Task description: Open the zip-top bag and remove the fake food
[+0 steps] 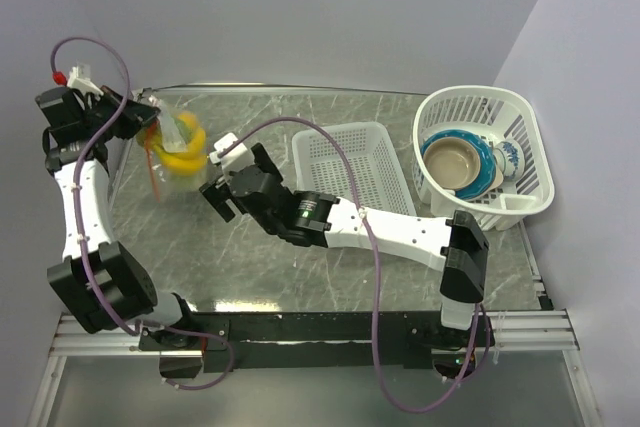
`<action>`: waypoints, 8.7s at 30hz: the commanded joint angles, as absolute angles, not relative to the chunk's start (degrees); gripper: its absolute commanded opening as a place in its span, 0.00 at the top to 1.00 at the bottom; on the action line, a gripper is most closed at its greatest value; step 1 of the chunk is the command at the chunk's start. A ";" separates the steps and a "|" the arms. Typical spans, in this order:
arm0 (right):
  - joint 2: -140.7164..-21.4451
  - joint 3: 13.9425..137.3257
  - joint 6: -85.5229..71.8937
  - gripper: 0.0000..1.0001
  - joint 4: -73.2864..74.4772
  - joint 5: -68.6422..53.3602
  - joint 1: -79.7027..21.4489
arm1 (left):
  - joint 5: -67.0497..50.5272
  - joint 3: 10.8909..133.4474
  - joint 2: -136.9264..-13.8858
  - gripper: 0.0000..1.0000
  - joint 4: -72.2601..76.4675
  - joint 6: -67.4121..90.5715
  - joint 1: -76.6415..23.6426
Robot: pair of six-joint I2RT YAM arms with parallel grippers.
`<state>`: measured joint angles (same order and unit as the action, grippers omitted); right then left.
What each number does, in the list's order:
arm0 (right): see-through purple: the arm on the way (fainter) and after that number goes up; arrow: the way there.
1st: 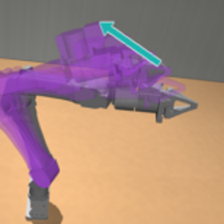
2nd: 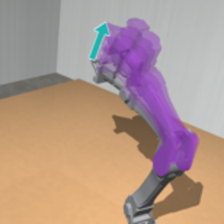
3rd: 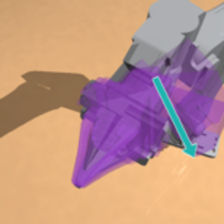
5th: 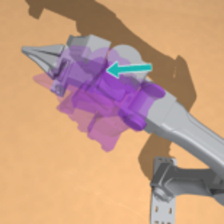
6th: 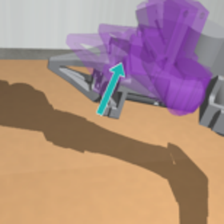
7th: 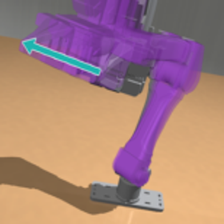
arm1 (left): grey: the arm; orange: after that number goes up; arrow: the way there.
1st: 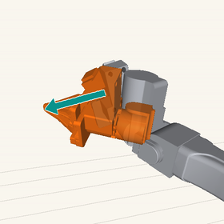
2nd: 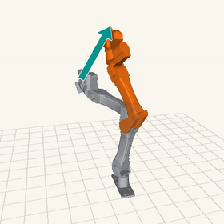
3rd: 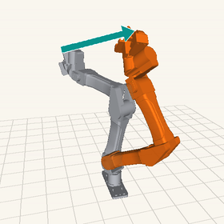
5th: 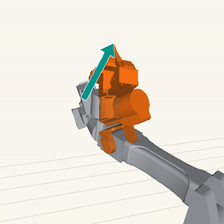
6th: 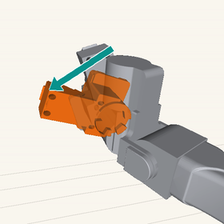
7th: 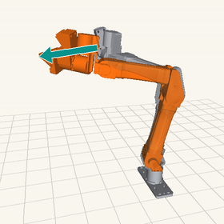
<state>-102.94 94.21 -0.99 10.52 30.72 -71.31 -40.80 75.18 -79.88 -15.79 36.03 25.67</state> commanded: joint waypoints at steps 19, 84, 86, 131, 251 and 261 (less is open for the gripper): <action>-90.80 84.64 -8.52 0.00 -2.11 22.33 -64.62 | -47.79 70.40 -75.23 0.99 -21.52 19.47 10.81; -99.32 84.29 -17.75 1.00 -13.28 -45.35 -39.46 | -62.05 90.62 -84.90 0.26 -70.31 -38.67 1.23; -99.14 84.29 -17.49 1.00 -13.01 -45.53 -39.38 | -61.70 90.53 -85.43 0.29 -70.93 -39.46 1.58; -103.45 90.70 -12.22 0.05 -16.88 -49.31 -42.54 | -65.74 100.63 -82.71 0.95 -78.84 -40.61 -1.32; -113.55 104.83 -23.20 1.00 -25.06 -32.34 -34.80 | -60.74 82.87 -90.08 0.99 -78.75 -58.18 31.10; -117.24 106.61 -22.50 1.00 -24.34 -31.29 -34.72 | -59.67 84.64 -92.73 0.99 -78.75 -59.15 37.18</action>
<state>-117.86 102.21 -22.87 -17.56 -36.84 -37.78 -65.06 82.63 -92.73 -76.29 -56.64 35.14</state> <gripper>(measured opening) 0.008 0.059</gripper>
